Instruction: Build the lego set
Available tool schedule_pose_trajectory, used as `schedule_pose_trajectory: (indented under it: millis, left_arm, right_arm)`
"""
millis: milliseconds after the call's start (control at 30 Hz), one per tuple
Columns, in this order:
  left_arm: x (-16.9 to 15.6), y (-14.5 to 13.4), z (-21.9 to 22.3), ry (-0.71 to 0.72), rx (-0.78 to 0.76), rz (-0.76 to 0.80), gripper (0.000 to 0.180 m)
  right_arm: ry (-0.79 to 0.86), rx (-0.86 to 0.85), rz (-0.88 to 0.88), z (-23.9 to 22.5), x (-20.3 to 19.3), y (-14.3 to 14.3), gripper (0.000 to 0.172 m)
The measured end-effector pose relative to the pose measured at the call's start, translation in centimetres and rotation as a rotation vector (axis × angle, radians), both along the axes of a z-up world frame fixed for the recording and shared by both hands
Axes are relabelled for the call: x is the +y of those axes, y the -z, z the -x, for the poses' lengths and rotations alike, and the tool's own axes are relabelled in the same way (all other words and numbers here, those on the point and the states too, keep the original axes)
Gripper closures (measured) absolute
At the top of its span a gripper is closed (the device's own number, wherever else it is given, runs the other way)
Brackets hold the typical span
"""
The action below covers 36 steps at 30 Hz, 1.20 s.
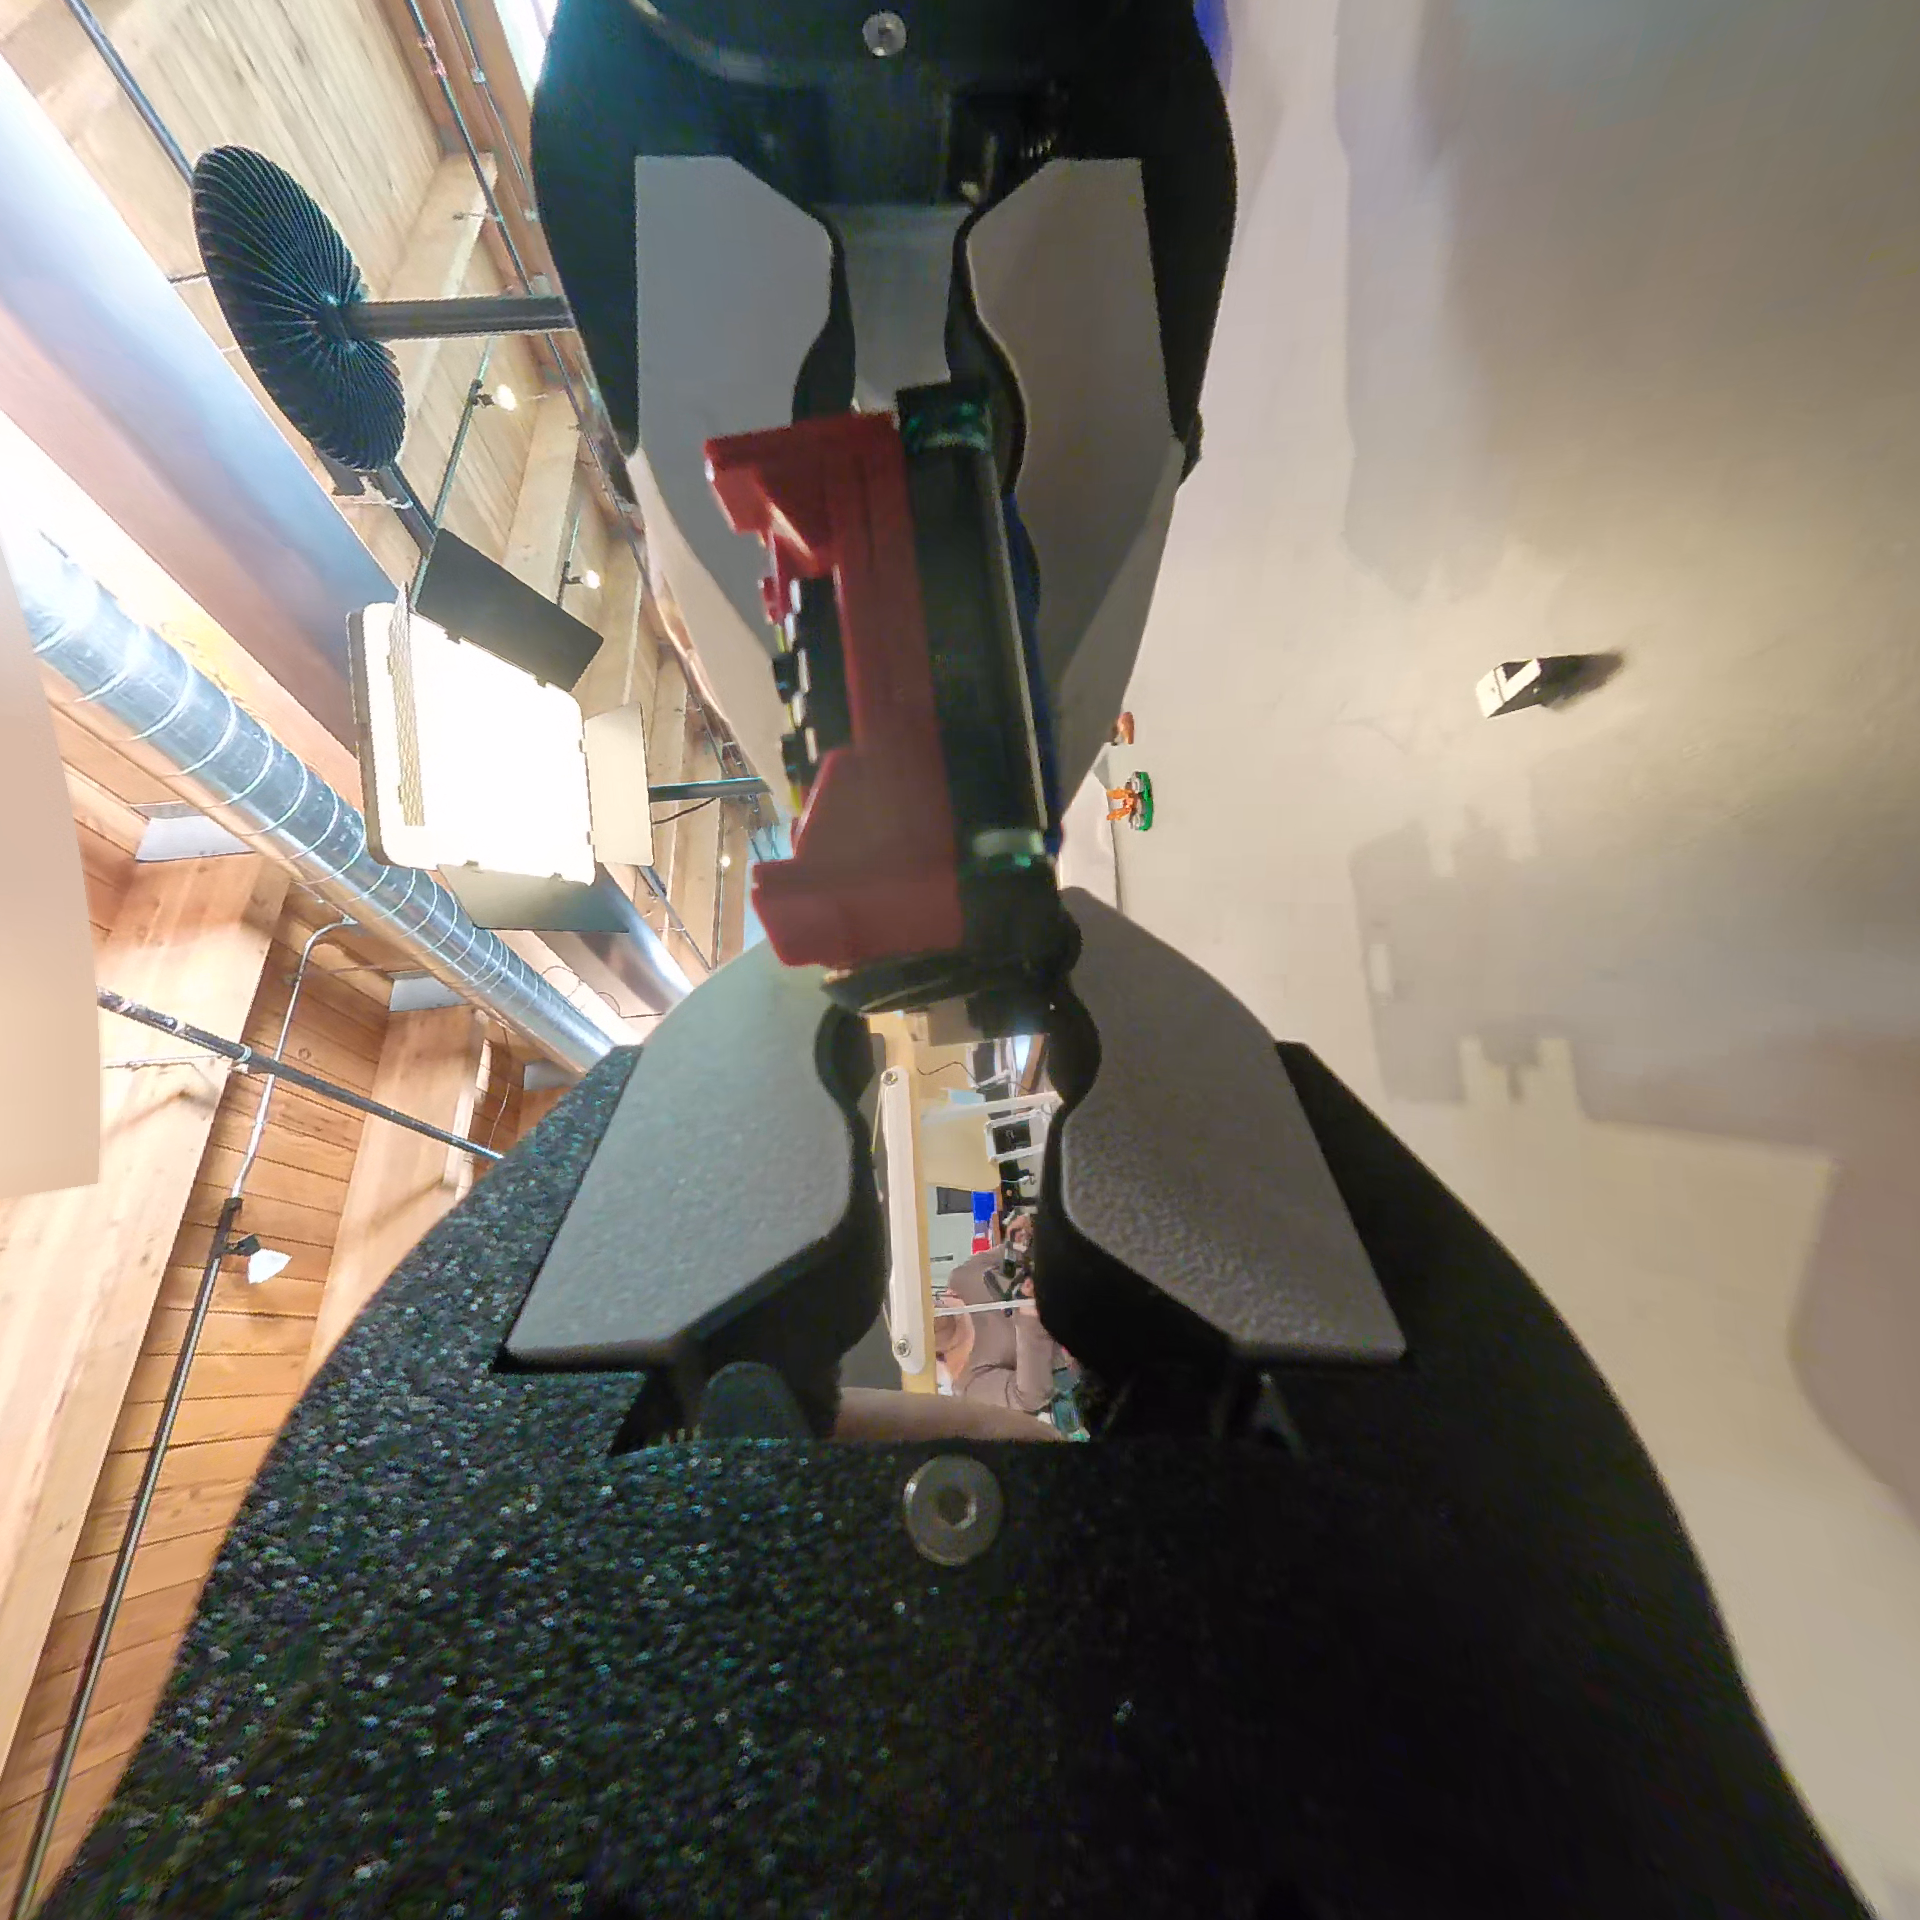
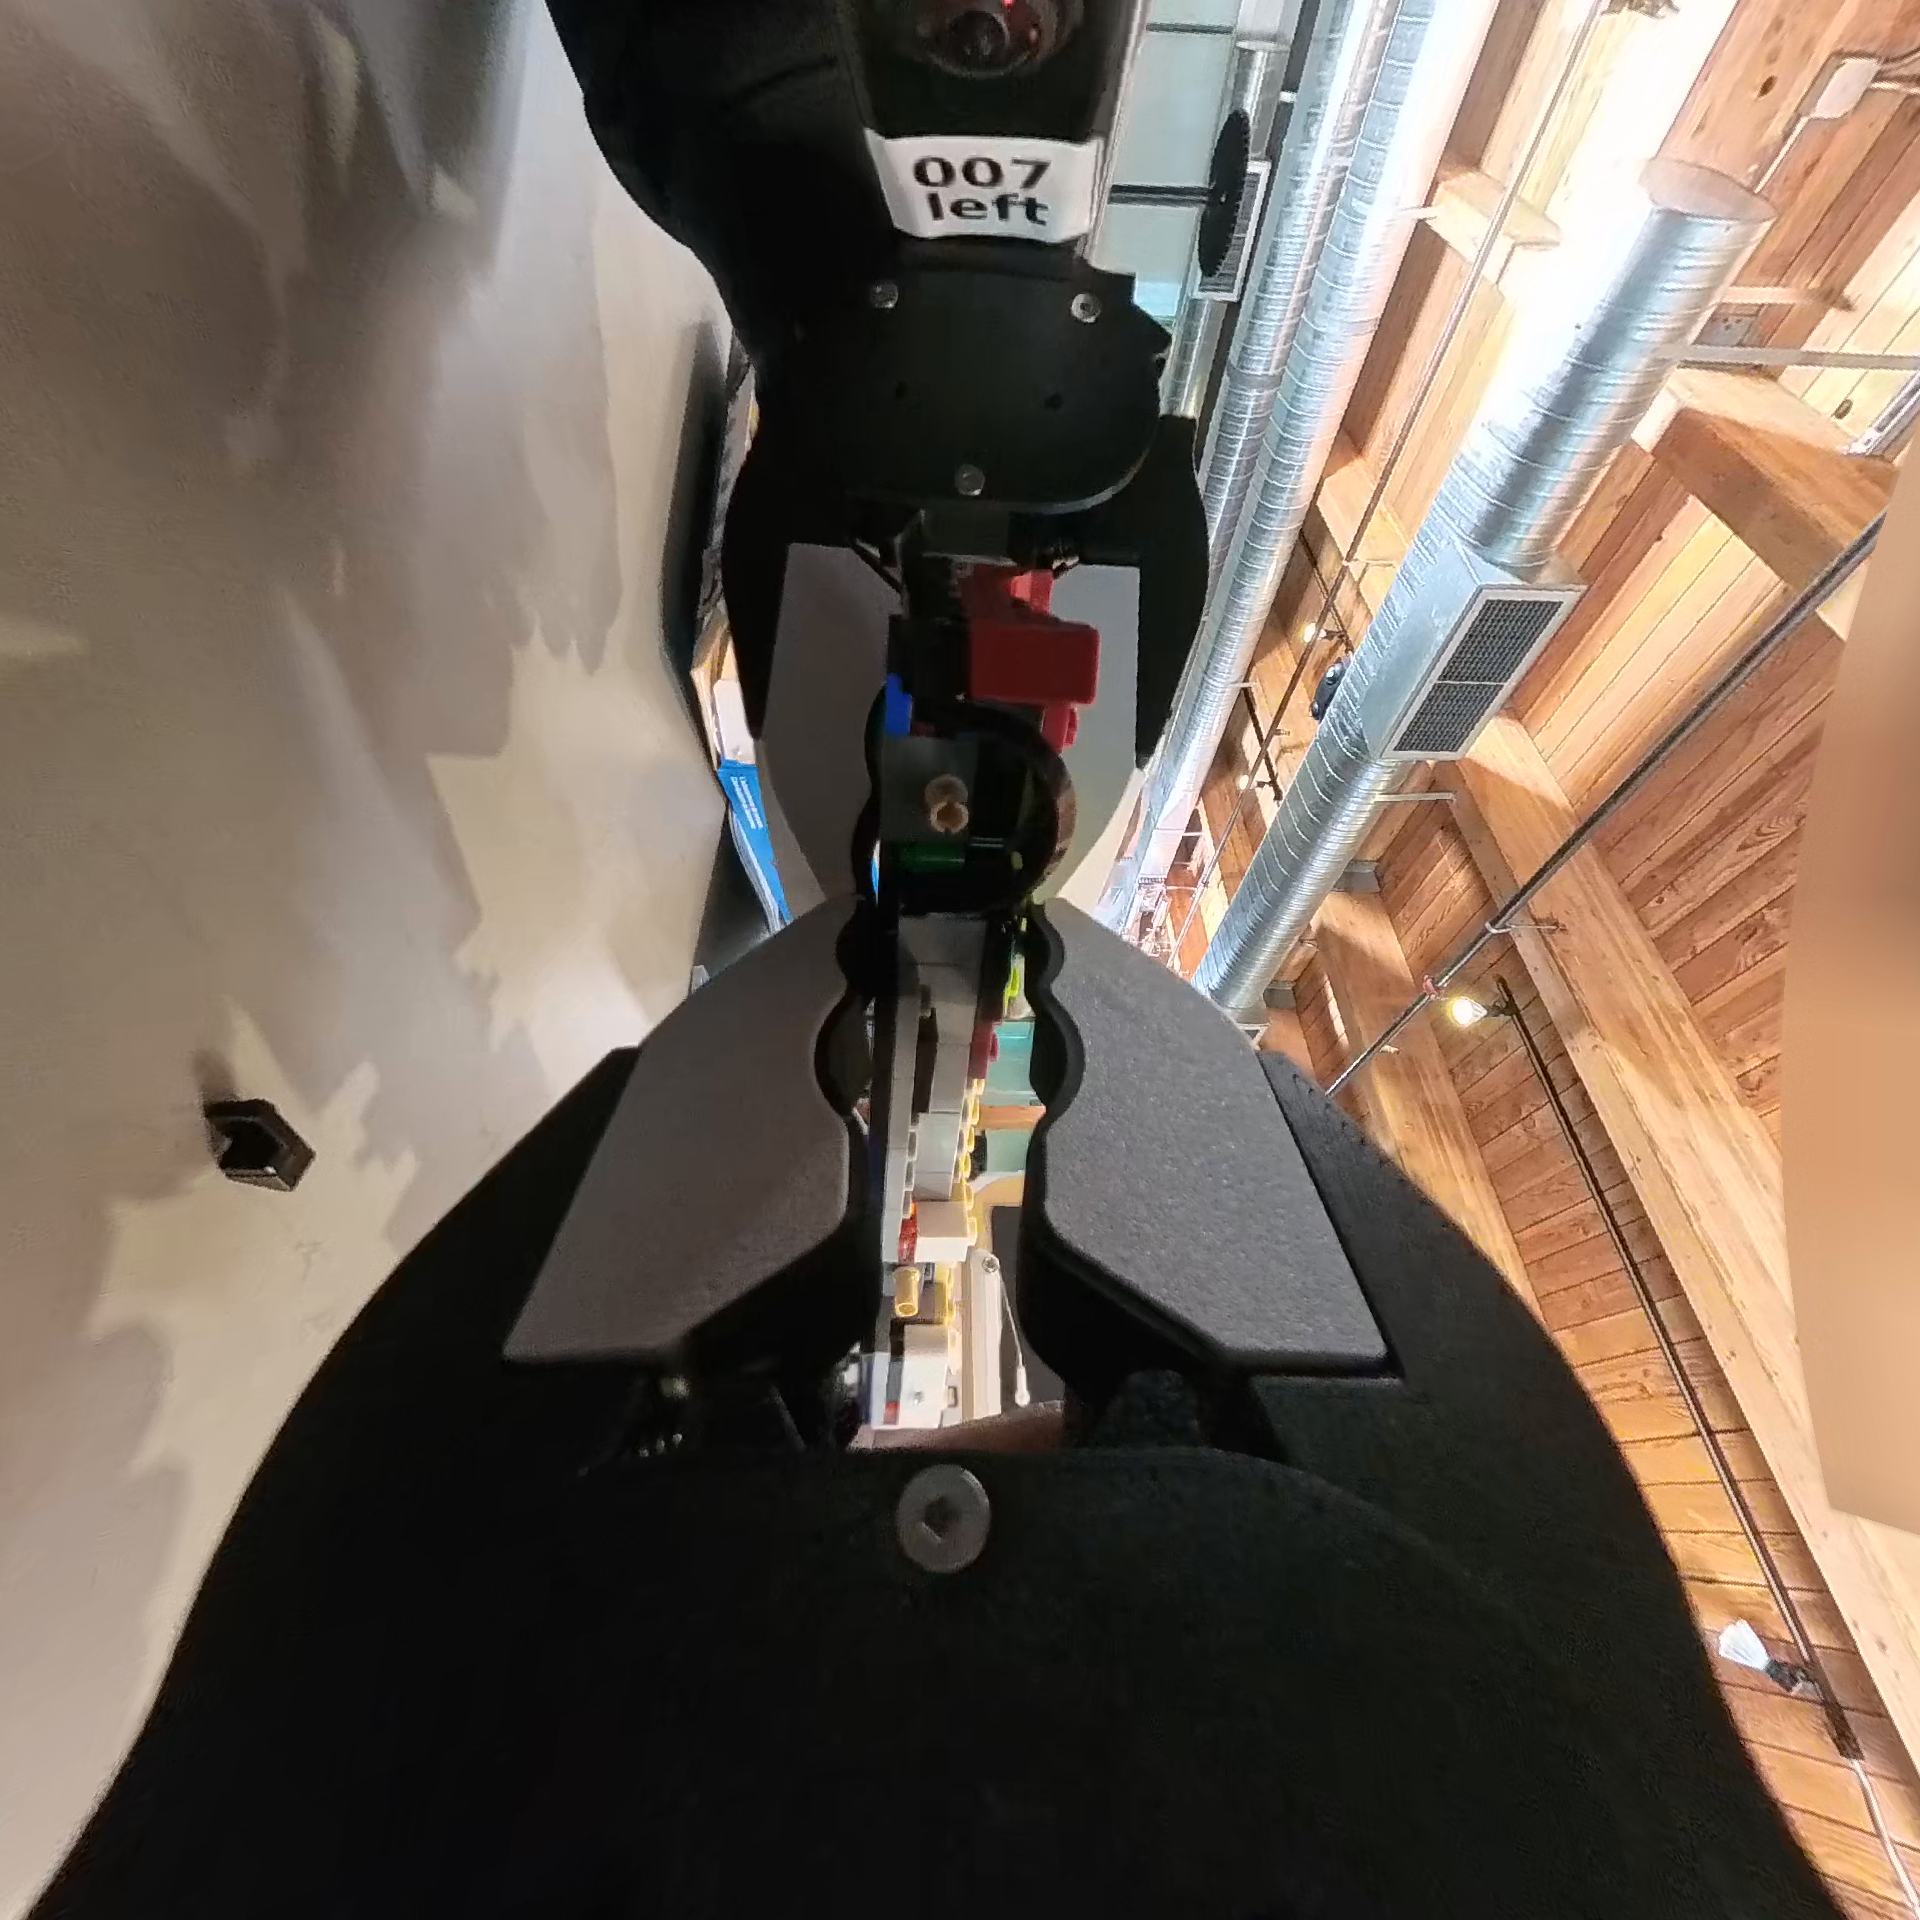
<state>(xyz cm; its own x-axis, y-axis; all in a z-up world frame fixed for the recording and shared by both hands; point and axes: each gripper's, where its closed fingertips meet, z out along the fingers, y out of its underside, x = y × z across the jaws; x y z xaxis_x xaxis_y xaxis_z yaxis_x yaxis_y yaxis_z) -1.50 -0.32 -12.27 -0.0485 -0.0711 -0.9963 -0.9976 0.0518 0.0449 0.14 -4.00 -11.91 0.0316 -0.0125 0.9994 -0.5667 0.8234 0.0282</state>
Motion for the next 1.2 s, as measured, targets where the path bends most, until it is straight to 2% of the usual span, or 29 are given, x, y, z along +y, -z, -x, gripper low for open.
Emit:
schedule_pose_trajectory:
  millis: [167, 333, 467, 600, 667, 733, 933, 1033, 1133, 1200]
  left_arm:
    - [0.1, 0.2, 0.2, -0.011, -0.003, 0.003, 0.150]
    - [0.2, -0.4, 0.4, 0.008, -0.082, -0.052, 0.150]
    - [0.4, 0.0, 1.1, -0.006, -0.137, -0.032, 0.148]
    - [0.1, 0.4, 2.4, -0.003, -0.307, 0.011, 0.137]
    - [-0.2, -0.2, 3.5, -0.005, -0.446, 0.014, 0.136]
    - [-0.4, -0.8, 4.8, -0.011, -0.656, 0.047, 0.134]
    - [-0.7, -0.9, 6.9, -0.024, -1.559, 0.324, 0.131]
    - [-0.8, -0.9, 5.5, 0.075, -1.997, 0.512, 0.133]
    - [-0.5, -0.4, 2.9, 0.144, -2.246, 0.698, 0.129]
    - [-0.3, 0.1, 0.8, 0.150, -2.316, 0.832, 0.125]
  right_arm:
    - [0.009, -0.005, -0.004, 0.2, 0.1, 0.1, 0.145]
    - [0.028, 0.027, 0.014, 0.4, 0.3, -0.4, 0.146]
    - [0.046, 0.046, 0.016, 0.6, 0.5, -0.3, 0.146]
    - [0.061, 0.067, 0.022, 0.9, 0.9, -0.5, 0.146]
    - [0.068, 0.073, 0.019, 1.0, 1.1, -0.4, 0.146]
    - [0.077, 0.079, 0.014, 1.2, 1.4, -0.4, 0.146]
    - [0.103, 0.100, -0.013, 1.4, 2.4, -0.1, 0.146]
    - [0.105, 0.107, -0.032, 1.4, 2.9, 0.3, 0.146]
    - [0.095, 0.113, -0.054, 1.3, 2.9, 0.8, 0.146]
    - [0.082, 0.118, -0.069, 1.1, 2.7, 1.2, 0.146]
